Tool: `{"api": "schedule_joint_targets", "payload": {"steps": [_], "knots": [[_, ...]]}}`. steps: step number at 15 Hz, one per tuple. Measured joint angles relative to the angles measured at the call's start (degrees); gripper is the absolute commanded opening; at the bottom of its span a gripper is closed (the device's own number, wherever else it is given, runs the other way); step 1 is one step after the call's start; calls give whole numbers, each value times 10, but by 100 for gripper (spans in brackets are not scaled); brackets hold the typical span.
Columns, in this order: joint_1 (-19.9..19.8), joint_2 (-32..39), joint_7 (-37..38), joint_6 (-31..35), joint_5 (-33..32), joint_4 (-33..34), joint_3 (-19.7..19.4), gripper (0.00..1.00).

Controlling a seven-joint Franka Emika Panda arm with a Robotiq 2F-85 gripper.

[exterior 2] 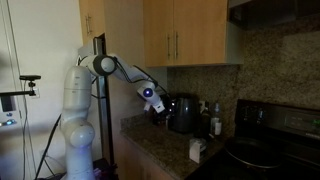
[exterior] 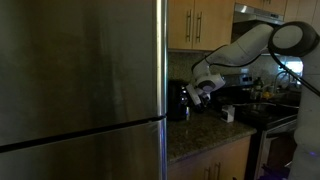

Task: Press a button on the air fryer

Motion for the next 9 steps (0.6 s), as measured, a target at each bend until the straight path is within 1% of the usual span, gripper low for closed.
{"api": "schedule_joint_targets", "payload": {"steps": [2, 4, 9], "knots": [[0, 2, 15, 2, -1, -2, -1, 100], [-2, 7, 32, 18, 0, -5, -5, 100], [-4, 18, 37, 23, 0, -5, -13, 100]]}}
